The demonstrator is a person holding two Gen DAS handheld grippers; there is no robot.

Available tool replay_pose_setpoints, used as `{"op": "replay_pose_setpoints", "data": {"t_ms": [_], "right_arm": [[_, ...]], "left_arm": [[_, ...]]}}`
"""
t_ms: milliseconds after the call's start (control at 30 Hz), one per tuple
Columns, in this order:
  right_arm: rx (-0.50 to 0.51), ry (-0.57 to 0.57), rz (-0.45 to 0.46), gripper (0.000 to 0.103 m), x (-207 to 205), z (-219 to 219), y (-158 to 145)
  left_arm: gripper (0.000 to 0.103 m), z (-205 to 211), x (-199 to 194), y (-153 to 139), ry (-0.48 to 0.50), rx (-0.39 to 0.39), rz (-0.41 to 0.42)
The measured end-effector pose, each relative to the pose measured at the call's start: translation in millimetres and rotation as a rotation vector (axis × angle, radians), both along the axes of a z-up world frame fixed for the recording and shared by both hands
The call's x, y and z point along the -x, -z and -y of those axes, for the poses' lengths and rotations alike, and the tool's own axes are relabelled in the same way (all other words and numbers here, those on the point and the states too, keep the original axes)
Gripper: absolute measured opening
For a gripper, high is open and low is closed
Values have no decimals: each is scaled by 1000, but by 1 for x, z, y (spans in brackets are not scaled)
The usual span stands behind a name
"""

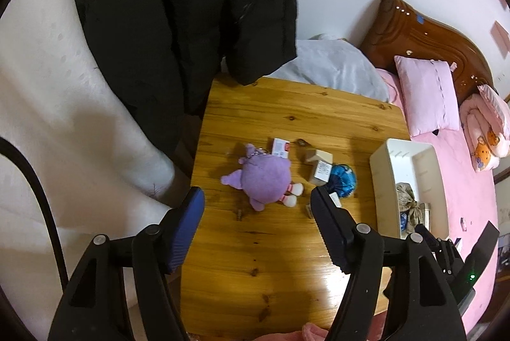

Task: Organize objects
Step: 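Move both grippers back toward the purple plush toy on the table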

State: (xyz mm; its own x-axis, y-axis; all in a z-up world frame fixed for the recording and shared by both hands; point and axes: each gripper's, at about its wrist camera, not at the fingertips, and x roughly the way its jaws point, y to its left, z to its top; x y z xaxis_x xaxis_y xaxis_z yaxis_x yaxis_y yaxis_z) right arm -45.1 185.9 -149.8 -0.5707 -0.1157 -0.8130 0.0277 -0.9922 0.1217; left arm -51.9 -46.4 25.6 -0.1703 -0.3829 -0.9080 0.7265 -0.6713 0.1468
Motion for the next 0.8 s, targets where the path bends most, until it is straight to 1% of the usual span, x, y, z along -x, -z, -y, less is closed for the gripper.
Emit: {"op": "replay_pose_setpoints", "data": {"t_ms": [100, 267, 333, 467, 533, 600, 733, 800], "right_arm": [[0, 24, -6, 79, 11, 5, -2], [-8, 48, -3, 79, 25, 14, -1], [-2, 47, -2, 79, 30, 16, -1], [21, 25, 0, 79, 36, 22, 3], [28, 5, 6, 79, 39, 25, 9], [27, -16, 1, 79, 41, 28, 15], [18, -63, -21, 79, 47, 33, 28], [26, -85, -44, 79, 52, 33, 35]], "left_arm": [[73, 19, 2, 6, -23, -36, 31], [73, 41, 7, 16, -61, -93, 37], [73, 49, 10, 24, -84, -118, 47], [73, 61, 14, 41, -122, -143, 63], [73, 68, 15, 53, -157, -169, 79], [73, 77, 14, 63, -210, -199, 76], [73, 90, 15, 84, -302, -248, 74], [73, 95, 17, 93, -332, -268, 82]]}}
